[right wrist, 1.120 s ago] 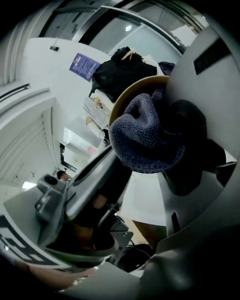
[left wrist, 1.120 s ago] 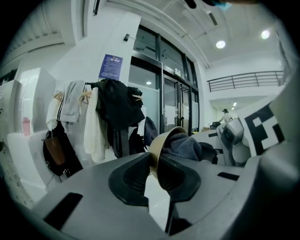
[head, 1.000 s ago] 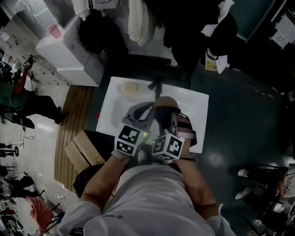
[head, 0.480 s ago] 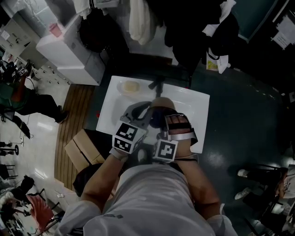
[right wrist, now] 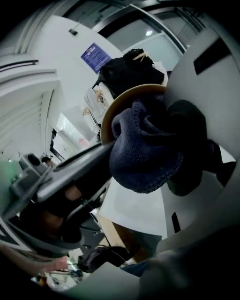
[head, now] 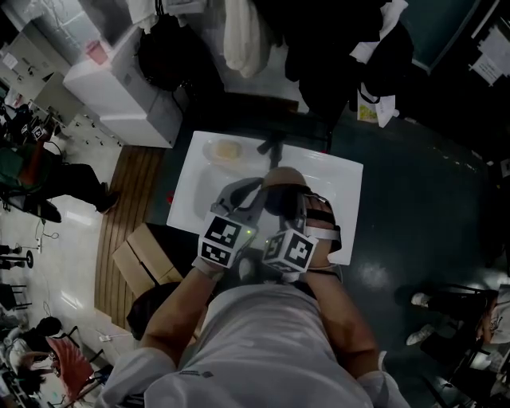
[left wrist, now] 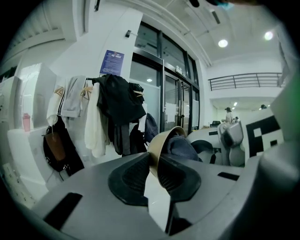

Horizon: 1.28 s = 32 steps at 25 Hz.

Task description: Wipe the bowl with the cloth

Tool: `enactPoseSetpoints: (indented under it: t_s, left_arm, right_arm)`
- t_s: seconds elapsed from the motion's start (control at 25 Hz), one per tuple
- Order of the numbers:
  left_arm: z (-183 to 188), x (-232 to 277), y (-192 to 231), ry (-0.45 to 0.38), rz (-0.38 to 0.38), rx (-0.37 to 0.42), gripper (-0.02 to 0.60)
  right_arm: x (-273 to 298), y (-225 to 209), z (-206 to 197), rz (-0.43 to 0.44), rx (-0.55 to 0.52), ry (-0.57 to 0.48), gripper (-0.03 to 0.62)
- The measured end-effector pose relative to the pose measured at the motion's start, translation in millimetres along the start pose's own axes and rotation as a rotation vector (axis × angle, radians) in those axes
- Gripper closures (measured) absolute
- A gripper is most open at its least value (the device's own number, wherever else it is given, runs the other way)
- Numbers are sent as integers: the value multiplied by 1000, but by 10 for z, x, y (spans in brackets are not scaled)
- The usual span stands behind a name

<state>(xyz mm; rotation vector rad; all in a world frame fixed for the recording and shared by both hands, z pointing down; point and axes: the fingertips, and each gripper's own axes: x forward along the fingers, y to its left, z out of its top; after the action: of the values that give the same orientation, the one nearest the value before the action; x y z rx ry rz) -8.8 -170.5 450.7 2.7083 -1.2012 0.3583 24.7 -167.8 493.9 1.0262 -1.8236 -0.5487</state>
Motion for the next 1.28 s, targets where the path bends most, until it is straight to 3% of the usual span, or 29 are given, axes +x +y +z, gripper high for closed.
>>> enactPoseSetpoints:
  t_s: [0.12, 0.2, 0.68, 0.92, 1.04, 1.28]
  left_arm:
    - [-29, 12, 23, -17, 7, -23, 538]
    - [-40, 14, 21, -21, 10, -27, 537]
    - [-50, -35, -35, -46, 37, -37, 529]
    - [-63, -50, 18, -47, 89, -42, 531]
    - [-83, -58, 73, -44, 116, -66, 531]
    - [-217, -62, 248, -5, 213, -105, 543]
  right_arm:
    - [-10, -55, -9, -6, 96, -25, 513]
    - [-8, -84, -33, 11, 218, -48, 513]
    - [-52, -181, -173, 204, 1202, -260, 514]
    - [-96, -188, -293, 257, 1670, -302, 514]
    - [-121, -148, -305, 276, 1769, -315, 514]
    - [-177, -77, -338, 281, 1828, -295, 514]
